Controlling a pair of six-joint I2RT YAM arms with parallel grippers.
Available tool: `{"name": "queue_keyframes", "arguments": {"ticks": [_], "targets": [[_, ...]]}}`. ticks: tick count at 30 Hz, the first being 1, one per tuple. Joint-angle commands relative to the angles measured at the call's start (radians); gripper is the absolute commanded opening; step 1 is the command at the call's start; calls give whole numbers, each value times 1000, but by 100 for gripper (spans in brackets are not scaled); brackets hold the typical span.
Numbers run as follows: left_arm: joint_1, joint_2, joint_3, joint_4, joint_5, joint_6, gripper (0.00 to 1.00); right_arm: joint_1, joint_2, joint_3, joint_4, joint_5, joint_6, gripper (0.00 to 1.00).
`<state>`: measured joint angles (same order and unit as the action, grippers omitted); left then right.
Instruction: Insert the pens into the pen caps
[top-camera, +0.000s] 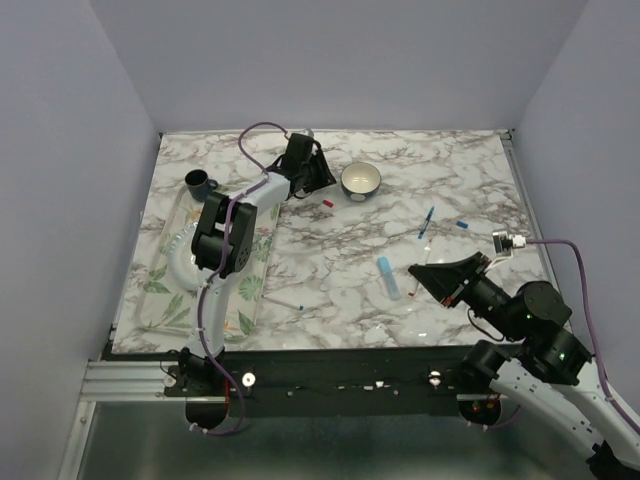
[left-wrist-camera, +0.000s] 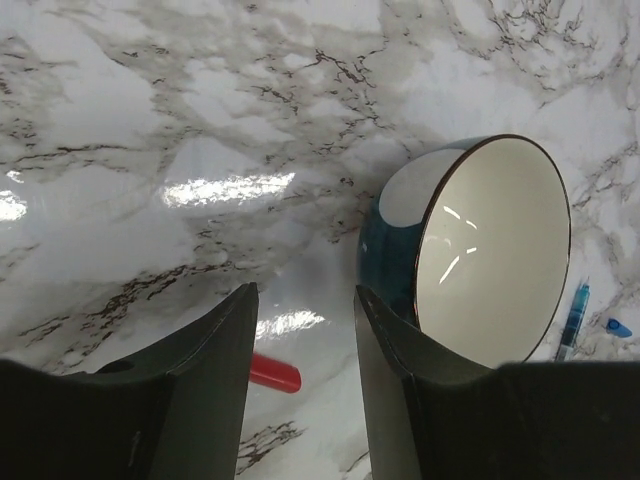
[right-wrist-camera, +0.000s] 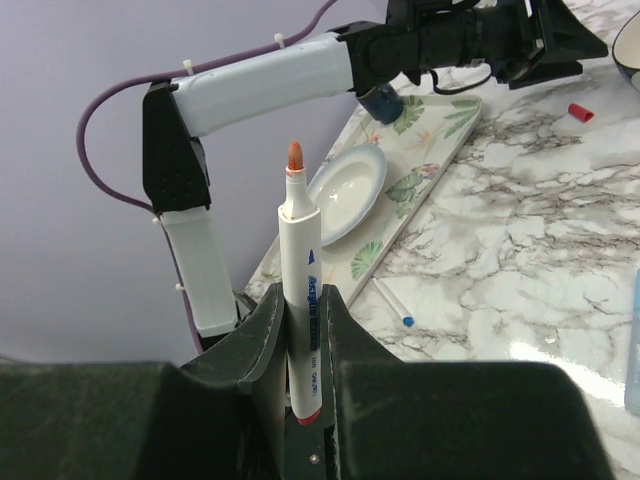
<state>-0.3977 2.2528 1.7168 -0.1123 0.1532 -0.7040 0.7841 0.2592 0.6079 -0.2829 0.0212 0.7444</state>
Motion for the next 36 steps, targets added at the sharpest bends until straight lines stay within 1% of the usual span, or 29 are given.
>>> {"name": "queue_keyframes", "arguments": {"ticks": [1, 4, 5, 9, 13, 14, 17, 22, 26, 32, 33, 36], "targets": [[0, 62, 78, -49, 20, 15, 51, 3, 21, 38, 1, -17, -19, 1], [0, 91, 84, -47, 31, 14, 51, 3, 22, 32, 7, -17, -16, 1], [0, 108, 93, -47, 54, 12, 51, 3, 22, 30, 5, -17, -13, 1], [0, 114, 96, -61, 92, 9, 48, 3, 12, 21, -1, -17, -8, 1], [-1, 50, -11, 2, 126, 1, 47, 3, 14, 21, -1, -15, -4, 1], [-3, 22, -61, 16, 129, 1, 46, 3, 14, 21, 2, -15, -2, 1], [-3, -2, -132, 43, 137, 14, 45, 3, 14, 16, 2, -17, 3, 1], [-9, -12, -207, 106, 233, 11, 42, 1, 9, 3, -1, -17, 18, 1], [-26, -28, -252, 134, 267, 35, 42, 3, 0, -8, -12, -15, 30, 1], [-55, -61, -292, 114, 243, 78, 42, 3, -18, -23, -16, -17, 47, 1], [-59, -65, -293, 114, 229, 104, 42, 3, -17, -23, -16, -17, 47, 1], [-84, -78, -283, 53, 213, 152, 42, 1, -12, -23, -22, -17, 50, 1]]}}
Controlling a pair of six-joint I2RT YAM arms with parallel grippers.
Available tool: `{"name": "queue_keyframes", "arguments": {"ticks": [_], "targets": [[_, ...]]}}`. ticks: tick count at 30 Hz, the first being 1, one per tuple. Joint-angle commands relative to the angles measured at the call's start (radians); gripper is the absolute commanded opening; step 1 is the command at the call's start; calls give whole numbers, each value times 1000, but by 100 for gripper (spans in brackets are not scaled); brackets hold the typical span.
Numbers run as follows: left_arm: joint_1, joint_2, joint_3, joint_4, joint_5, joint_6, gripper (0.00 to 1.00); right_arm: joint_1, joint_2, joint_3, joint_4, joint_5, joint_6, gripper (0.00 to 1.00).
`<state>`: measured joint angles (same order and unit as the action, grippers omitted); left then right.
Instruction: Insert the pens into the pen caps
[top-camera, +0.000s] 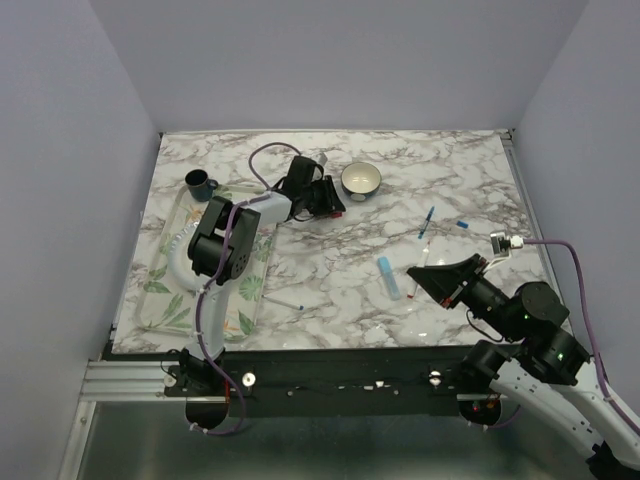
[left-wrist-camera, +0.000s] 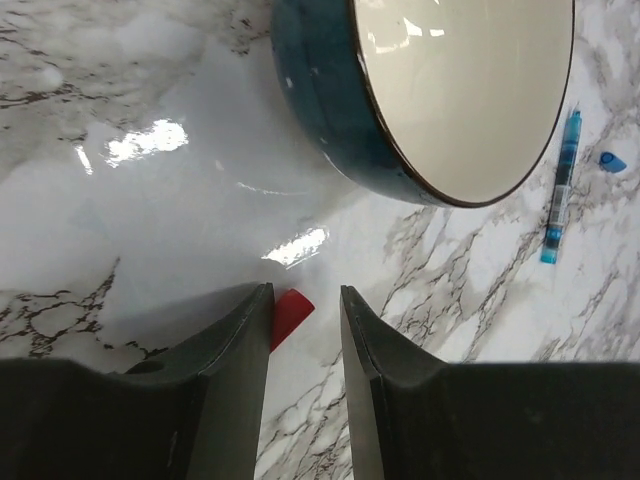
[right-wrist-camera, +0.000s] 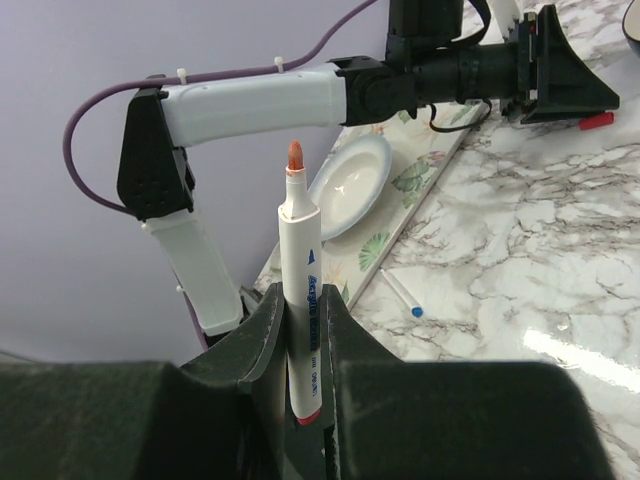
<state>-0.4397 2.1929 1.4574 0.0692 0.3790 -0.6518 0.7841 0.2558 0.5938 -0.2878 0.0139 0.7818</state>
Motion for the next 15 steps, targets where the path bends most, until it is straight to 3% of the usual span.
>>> {"name": "queue_keyframes", "arguments": {"ticks": [1, 15], "targets": [[-48, -19, -22, -149, -9, 128, 42, 3, -7, -11, -19, -6, 16, 1], [-139, -56, -101, -100, 234, 247, 44, 3, -13, -23, -37, 11, 30, 1]]}}
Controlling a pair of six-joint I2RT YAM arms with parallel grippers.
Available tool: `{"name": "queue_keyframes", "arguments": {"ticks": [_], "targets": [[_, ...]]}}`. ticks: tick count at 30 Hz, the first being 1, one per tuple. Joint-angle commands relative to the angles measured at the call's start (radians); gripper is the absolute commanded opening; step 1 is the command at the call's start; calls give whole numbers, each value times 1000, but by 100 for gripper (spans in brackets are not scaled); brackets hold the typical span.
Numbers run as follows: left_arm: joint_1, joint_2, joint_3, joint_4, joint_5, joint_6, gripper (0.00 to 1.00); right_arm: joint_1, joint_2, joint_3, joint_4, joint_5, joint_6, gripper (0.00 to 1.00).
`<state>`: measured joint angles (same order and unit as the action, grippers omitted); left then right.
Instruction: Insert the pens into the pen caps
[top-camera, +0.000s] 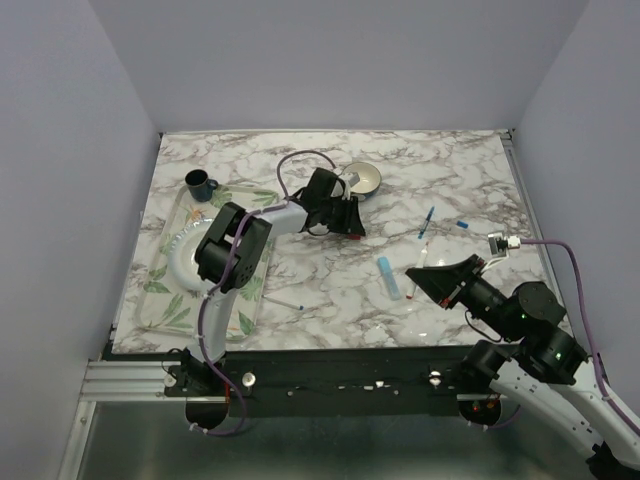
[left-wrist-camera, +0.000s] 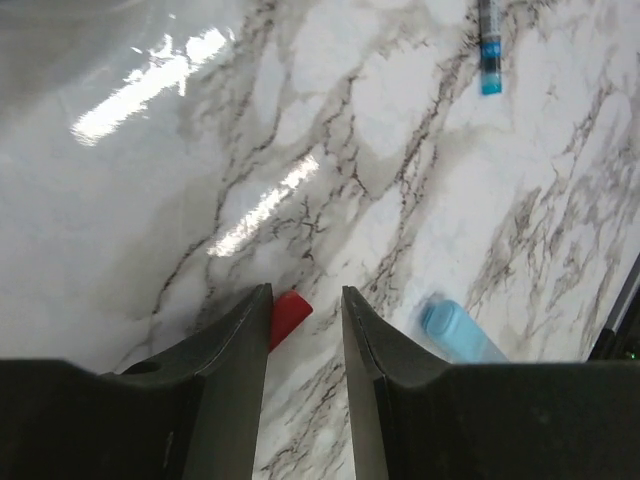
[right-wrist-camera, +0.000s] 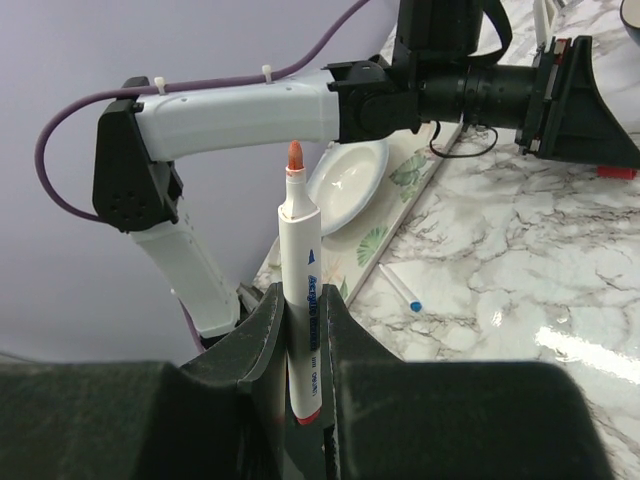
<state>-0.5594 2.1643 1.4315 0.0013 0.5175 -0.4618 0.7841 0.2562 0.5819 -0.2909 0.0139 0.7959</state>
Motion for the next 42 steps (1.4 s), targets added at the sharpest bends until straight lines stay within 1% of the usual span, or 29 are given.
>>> {"name": "queue_keyframes", "arguments": {"ticks": [1, 3, 5, 6, 9, 12, 15, 16, 17, 19, 20, 21, 23, 24, 25, 27, 28, 30, 31, 32, 33, 34, 35, 36, 37, 38, 39, 40, 42], "targets": [[-23, -34, -89, -6, 111, 60, 45, 1, -20, -13, -42, 17, 17, 1], [-31, -52, -124, 18, 160, 64, 46, 3, -23, -14, -47, 23, 20, 1], [-36, -64, -140, 42, 203, 72, 47, 3, -25, -14, -53, 27, 23, 1], [-40, -67, -143, 51, 246, 74, 47, 3, -25, -14, -53, 27, 23, 1], [-45, -86, -152, 84, 301, 61, 48, 3, -21, -16, -53, 26, 28, 1], [-45, -129, -161, 127, 300, 26, 50, 3, -24, -16, -63, 29, 35, 1], [-45, -188, -145, 105, 164, -21, 53, 3, -32, -14, -82, 44, 49, 1], [-45, -207, -138, 59, 83, -43, 54, 3, -37, -13, -91, 46, 51, 1], [-46, -249, -131, 34, -80, -72, 54, 3, -38, -14, -94, 52, 54, 1], [-56, -305, -141, -29, -285, -161, 55, 1, -49, -16, -103, 60, 57, 1], [-66, -335, -164, -40, -460, -196, 56, 3, -52, -17, -105, 69, 58, 1], [-73, -392, -177, -50, -515, -268, 56, 3, -57, -17, -108, 72, 60, 1], [-82, -432, -168, -119, -653, -351, 56, 3, -64, -22, -113, 78, 63, 1], [-92, -460, -157, -165, -779, -418, 56, 3, -67, -24, -114, 78, 65, 1], [-94, -469, -146, -243, -810, -496, 55, 1, -71, -24, -122, 80, 65, 1], [-91, -486, -108, -323, -853, -569, 55, 3, -77, -25, -123, 83, 66, 1], [-86, -483, -83, -439, -896, -656, 55, 3, -80, -25, -128, 86, 66, 1], [-85, -448, -2, -554, -933, -765, 55, 3, -87, -25, -131, 90, 68, 1], [-85, -422, 45, -719, -939, -829, 55, 3, -87, -25, -136, 92, 68, 1], [-85, -387, 100, -806, -930, -898, 56, 3, -89, -24, -139, 92, 65, 1], [-86, -298, 238, -887, -913, -917, 57, 3, -90, -22, -140, 92, 63, 1], [-91, -249, 307, -1028, -890, -923, 57, 3, -89, -19, -142, 93, 63, 1], [-94, -201, 436, -1090, -829, -942, 57, 1, -89, -19, -142, 98, 60, 1], [-97, -120, 481, -1134, -799, -945, 57, 1, -90, -19, -142, 100, 60, 1], [-102, -92, 506, -1168, -766, -951, 57, 1, -89, -19, -139, 100, 60, 1], [-114, -75, 518, -1164, -720, -971, 57, 4, -89, -17, -139, 103, 57, 1], [-122, -66, 498, -1146, -700, -997, 57, 1, -89, -17, -137, 100, 55, 1], [-131, -67, 479, -1088, -691, -1020, 57, 1, -87, -13, -143, 100, 52, 1], [-146, -83, 423, -1048, -683, -1064, 57, 1, -89, -7, -151, 104, 49, 1]]}}
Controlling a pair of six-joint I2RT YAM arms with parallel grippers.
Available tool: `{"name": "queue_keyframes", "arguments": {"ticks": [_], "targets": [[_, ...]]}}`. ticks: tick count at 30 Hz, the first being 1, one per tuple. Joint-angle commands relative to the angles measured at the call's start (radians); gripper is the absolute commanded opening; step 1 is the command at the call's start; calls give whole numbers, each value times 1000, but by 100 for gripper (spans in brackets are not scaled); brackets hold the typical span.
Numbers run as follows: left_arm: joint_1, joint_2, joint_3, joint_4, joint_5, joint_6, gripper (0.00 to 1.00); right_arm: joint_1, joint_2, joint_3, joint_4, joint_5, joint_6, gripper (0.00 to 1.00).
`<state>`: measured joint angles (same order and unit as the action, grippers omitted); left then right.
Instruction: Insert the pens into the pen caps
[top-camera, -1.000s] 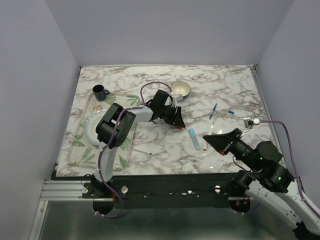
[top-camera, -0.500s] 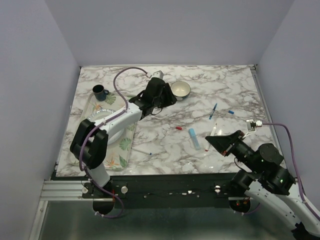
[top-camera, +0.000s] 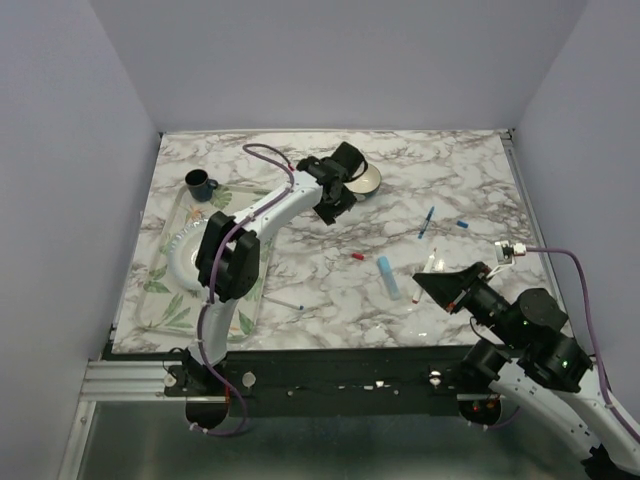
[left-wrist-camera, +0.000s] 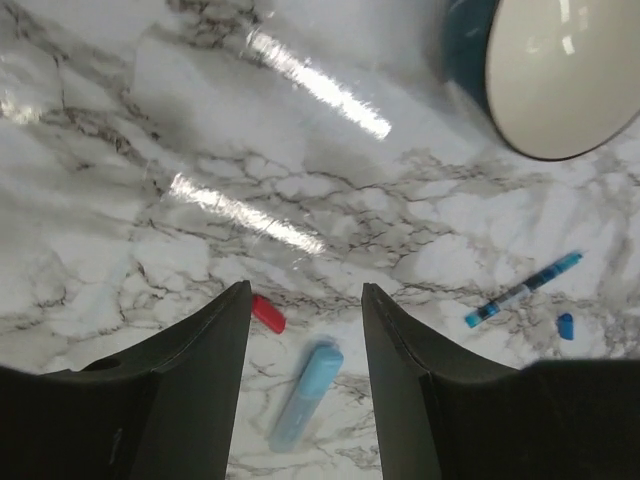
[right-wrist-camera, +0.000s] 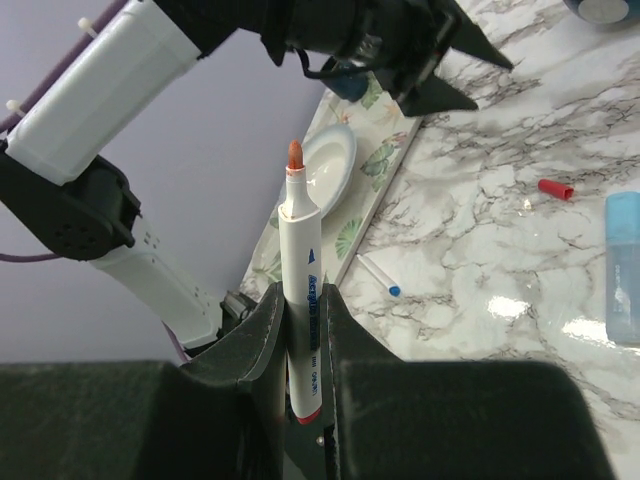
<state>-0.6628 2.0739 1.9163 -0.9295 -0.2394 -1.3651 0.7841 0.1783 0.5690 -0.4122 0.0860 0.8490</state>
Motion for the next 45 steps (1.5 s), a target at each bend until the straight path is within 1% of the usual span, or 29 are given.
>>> {"name": "queue_keyframes", "arguments": {"ticks": [1, 3, 4, 7, 11, 15, 21, 25, 32, 34, 35, 36, 37, 39, 41, 42, 45], "targets": [[-47, 2, -77, -85, 75, -205, 58, 3, -17, 11, -45, 34, -5, 1], [-58, -9, -111, -49, 83, -238, 59, 1, -26, 14, -56, 43, -8, 1], [-63, -9, -118, -13, 91, -262, 59, 1, -31, 14, -62, 47, -10, 1], [-84, 3, -131, 32, 107, -299, 59, 1, -46, 9, -63, 57, -8, 1], [-112, 37, -123, 12, 117, -376, 58, 3, -43, 9, -66, 55, -14, 1], [-129, 60, -149, 26, 129, -426, 58, 3, -54, 9, -80, 66, -19, 1], [-150, 113, -106, -15, 121, -463, 56, 1, -71, 12, -96, 81, -25, 1], [-155, 104, -148, -32, 115, -515, 53, 1, -72, 26, -114, 87, -30, 1], [-155, 140, -152, -14, 120, -522, 50, 3, -99, 20, -125, 98, -25, 1], [-156, 156, -143, -19, 124, -519, 47, 1, -96, 29, -132, 100, -31, 1], [-156, 164, -140, -29, 140, -519, 42, 1, -97, 31, -140, 103, -31, 1], [-155, 185, -116, -55, 147, -519, 40, 3, -97, 34, -143, 106, -33, 1], [-155, 196, -96, -116, 150, -516, 39, 1, -102, 35, -145, 107, -34, 1], [-155, 224, -45, -181, 127, -506, 38, 1, -105, 34, -146, 113, -34, 1], [-156, 219, -59, -184, 120, -503, 38, 1, -108, 29, -146, 112, -33, 1], [-155, 206, -94, -175, 121, -506, 38, 1, -106, 31, -146, 112, -34, 1], [-153, 178, -147, -115, 115, -508, 36, 1, -103, 31, -143, 107, -33, 1]]}}
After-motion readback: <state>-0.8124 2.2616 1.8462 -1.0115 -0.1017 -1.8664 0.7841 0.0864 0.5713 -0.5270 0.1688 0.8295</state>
